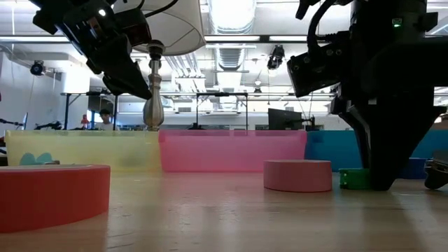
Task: Pick and place Stapler, Stapler remover, tape
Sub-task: Put the green stapler into the yellow bin
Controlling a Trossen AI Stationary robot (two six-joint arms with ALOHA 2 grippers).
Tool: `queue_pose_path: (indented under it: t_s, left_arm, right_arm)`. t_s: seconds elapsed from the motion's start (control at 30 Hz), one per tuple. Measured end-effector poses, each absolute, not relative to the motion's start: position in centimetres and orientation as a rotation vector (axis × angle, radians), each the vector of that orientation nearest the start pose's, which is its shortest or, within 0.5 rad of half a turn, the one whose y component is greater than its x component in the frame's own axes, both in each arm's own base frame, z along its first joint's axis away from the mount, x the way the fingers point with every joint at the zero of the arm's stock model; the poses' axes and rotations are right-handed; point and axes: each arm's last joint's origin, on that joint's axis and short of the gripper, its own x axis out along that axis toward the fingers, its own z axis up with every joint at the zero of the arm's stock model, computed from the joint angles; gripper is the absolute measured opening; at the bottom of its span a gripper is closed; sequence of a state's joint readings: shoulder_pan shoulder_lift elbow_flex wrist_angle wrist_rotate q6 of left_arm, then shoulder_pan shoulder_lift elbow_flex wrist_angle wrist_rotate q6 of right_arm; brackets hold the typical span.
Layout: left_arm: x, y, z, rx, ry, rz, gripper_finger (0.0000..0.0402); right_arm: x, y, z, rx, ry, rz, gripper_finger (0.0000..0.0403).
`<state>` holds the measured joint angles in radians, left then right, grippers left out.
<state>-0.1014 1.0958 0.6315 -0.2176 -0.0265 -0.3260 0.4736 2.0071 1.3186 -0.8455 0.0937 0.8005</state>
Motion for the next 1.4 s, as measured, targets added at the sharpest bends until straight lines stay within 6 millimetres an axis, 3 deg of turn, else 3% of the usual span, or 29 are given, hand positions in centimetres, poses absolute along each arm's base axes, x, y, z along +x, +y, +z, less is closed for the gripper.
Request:
queue_pose_path:
  t_s: [0.3,0.63,1.03,1.23,1.4]
  left_arm:
    - [21.9,-2.2,22.1,-0.27,0.685,0.04,0.0135]
    - [22.0,-2.0,22.2,-0.218,0.668,0.072,0.0135]
    - [22.1,-2.0,22.3,-0.213,0.649,0.09,0.0135]
    - [23.5,-2.2,23.0,-0.163,0.513,0.032,0.0135]
    - [25.3,-2.9,22.5,-0.076,0.434,-0.136,0.0135]
  right_arm:
    - [32.4,16.3,13.8,0.168,1.469,-0.248,0.0084]
    - [32.4,16.2,14.2,0.125,1.461,-0.197,0.0069]
    - [32.4,14.9,18.0,0.074,1.297,-0.209,0.0069]
    - [33.9,13.4,18.7,0.045,1.2,-0.188,0.0074]
    - [35.3,12.4,19.1,0.016,1.108,-0.134,0.0077]
